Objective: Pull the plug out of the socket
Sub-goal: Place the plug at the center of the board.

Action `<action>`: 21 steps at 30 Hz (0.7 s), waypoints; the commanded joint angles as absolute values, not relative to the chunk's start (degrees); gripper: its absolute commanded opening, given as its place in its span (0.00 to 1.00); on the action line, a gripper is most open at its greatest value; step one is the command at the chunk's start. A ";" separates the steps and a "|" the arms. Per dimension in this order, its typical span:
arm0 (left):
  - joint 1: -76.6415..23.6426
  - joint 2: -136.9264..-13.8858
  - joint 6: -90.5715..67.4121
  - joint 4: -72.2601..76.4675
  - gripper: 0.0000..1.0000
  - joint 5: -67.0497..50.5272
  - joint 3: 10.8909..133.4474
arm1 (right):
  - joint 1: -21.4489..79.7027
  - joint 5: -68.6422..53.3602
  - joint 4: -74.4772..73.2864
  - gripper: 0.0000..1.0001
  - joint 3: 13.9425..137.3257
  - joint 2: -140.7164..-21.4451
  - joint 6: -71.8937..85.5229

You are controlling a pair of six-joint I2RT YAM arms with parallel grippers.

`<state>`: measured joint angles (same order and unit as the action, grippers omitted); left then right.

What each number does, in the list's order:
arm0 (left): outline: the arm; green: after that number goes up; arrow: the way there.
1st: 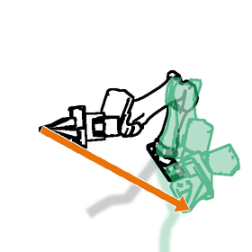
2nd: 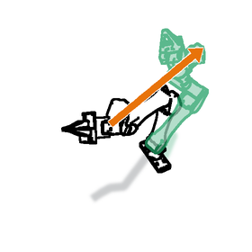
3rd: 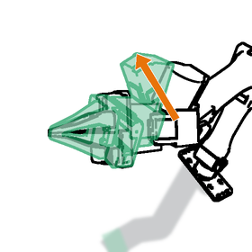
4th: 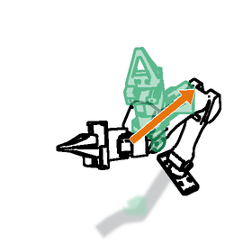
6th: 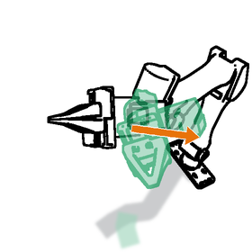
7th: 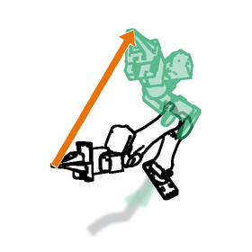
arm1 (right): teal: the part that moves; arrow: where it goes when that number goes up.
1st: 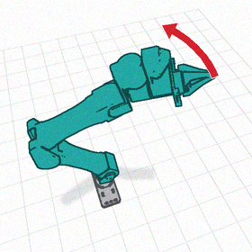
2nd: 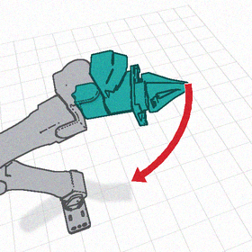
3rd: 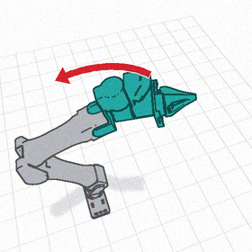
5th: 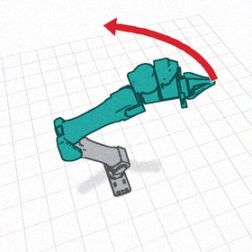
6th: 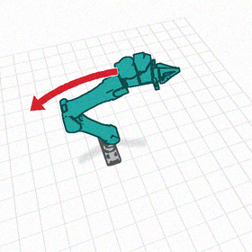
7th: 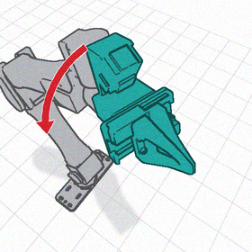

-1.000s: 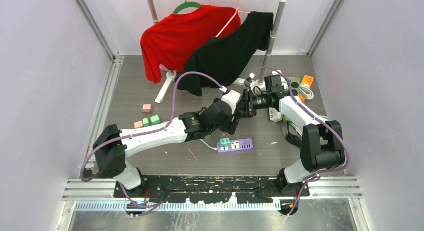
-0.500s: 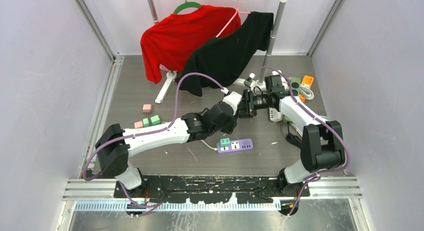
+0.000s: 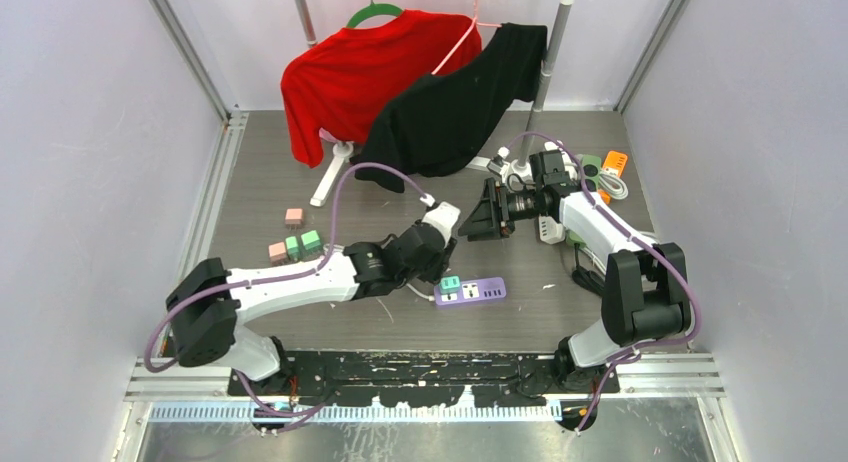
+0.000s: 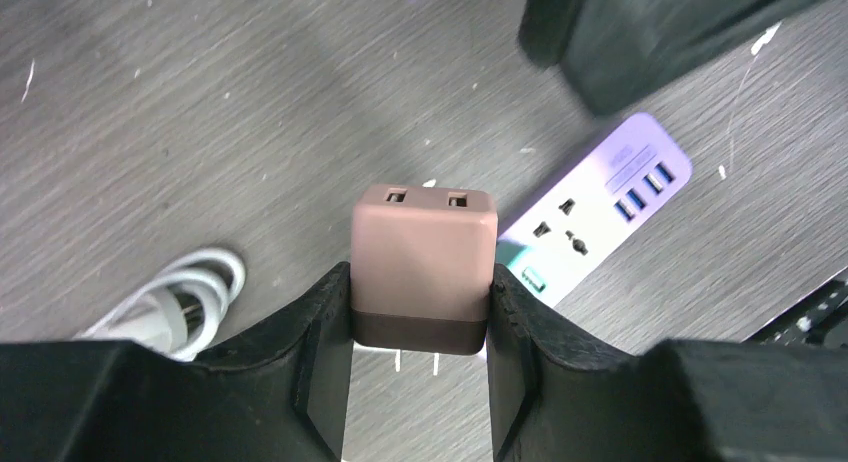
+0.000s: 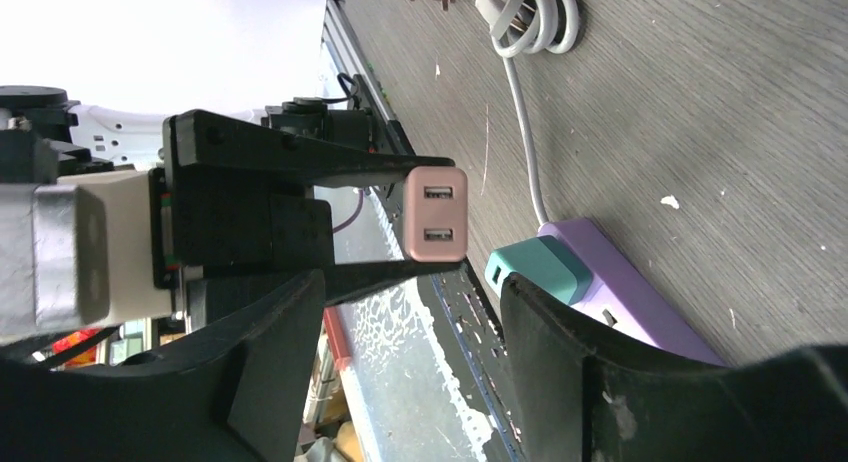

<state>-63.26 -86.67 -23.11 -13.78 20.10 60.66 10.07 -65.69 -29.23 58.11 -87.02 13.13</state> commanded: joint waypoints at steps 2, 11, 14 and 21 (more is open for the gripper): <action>-61.96 -79.06 -25.27 -9.83 0.00 23.36 55.72 | 10.24 -66.85 -29.96 0.70 60.73 -85.17 11.29; -52.34 -68.49 -31.30 -14.06 0.00 17.04 47.20 | 10.27 -66.51 -30.69 0.70 60.90 -85.39 10.40; -46.07 -63.95 -32.23 -14.41 0.00 13.00 43.82 | 10.27 -66.53 -30.78 0.69 60.96 -85.51 10.28; -27.22 -54.42 -38.21 -12.74 0.00 2.58 34.84 | 10.26 -66.13 -30.94 0.69 60.92 -85.82 10.02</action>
